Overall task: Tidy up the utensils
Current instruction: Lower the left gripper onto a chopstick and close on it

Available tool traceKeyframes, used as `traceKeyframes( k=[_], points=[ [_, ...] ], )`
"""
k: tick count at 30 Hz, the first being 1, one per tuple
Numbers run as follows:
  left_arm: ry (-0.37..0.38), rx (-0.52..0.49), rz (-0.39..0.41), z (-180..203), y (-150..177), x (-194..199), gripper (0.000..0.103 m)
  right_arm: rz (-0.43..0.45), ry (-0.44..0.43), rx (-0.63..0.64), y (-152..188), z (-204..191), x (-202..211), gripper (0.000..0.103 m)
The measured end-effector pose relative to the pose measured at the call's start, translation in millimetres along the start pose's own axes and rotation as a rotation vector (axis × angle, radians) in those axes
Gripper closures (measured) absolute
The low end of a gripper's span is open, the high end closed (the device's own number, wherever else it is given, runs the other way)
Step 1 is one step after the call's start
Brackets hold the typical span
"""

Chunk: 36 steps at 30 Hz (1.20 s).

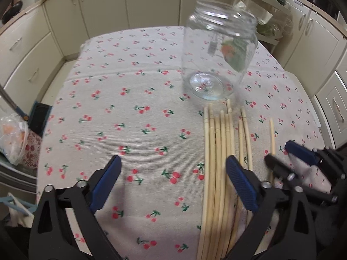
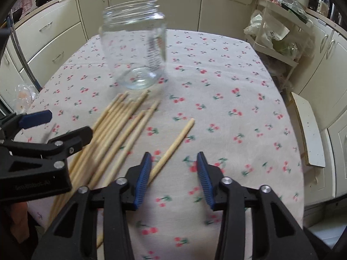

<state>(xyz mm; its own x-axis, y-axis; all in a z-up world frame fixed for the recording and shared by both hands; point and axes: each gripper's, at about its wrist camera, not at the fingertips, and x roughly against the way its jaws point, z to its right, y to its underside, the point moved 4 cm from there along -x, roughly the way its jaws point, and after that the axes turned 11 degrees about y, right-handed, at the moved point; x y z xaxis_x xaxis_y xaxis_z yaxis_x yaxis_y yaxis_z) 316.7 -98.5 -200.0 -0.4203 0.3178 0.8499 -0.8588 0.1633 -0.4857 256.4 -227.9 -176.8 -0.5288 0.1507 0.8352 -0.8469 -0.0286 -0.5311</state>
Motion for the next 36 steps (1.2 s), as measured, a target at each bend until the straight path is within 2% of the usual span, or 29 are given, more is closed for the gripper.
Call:
traceKeyframes(
  k=[1, 2, 4, 5, 7, 10, 13, 20, 22, 24, 31, 36],
  points=[
    [0.012, -0.001, -0.008, 0.6, 0.3, -3.2, 0.025, -0.002, -0.003, 0.000, -1.3, 2.2, -1.1, 0.071],
    [0.026, 0.000, -0.003, 0.2, 0.5, -4.4, 0.027, -0.004, -0.011, -0.002, -2.6, 4.1, -2.3, 0.072],
    [0.035, 0.002, 0.012, -0.7, 0.6, -3.1, 0.038, 0.000, -0.031, 0.000, -5.1, 4.4, -4.0, 0.077],
    [0.040, -0.003, 0.017, -0.7, 0.2, -2.0, 0.041, 0.004, -0.042, 0.008, -5.8, 1.9, -4.0, 0.077],
    [0.058, 0.007, 0.027, -3.0, -1.1, 1.4, 0.057, 0.001, -0.072, 0.008, -7.1, -1.9, -3.3, 0.077],
    [0.079, 0.042, 0.035, -12.4, -2.5, 5.6, 0.074, -0.020, -0.108, -0.038, -6.4, 3.1, -0.4, 0.077],
    [0.113, 0.082, 0.036, -24.0, -0.8, 10.5, 0.080, -0.043, -0.112, -0.076, -1.6, 9.6, 1.6, 0.076],
    [0.152, 0.130, 0.025, -33.9, -1.8, 11.2, 0.084, -0.030, -0.096, -0.057, -4.2, 4.0, 0.4, 0.076],
    [0.148, 0.132, 0.029, -36.5, -3.7, 12.5, 0.084, -0.024, -0.098, -0.037, -4.6, 1.4, 0.0, 0.089],
    [0.155, 0.143, 0.027, -40.5, -5.9, 13.9, 0.084, -0.029, -0.125, -0.034, -4.6, 1.0, 0.0, 0.092],
    [0.117, 0.124, 0.001, -46.3, -10.4, 7.8, 0.084, -0.048, -0.119, -0.013, -5.6, 1.0, -0.2, 0.092],
    [0.074, 0.065, -0.001, -40.7, -17.0, 0.9, 0.084, -0.035, -0.095, 0.016, -6.5, -3.2, 0.1, 0.091]
  ],
)
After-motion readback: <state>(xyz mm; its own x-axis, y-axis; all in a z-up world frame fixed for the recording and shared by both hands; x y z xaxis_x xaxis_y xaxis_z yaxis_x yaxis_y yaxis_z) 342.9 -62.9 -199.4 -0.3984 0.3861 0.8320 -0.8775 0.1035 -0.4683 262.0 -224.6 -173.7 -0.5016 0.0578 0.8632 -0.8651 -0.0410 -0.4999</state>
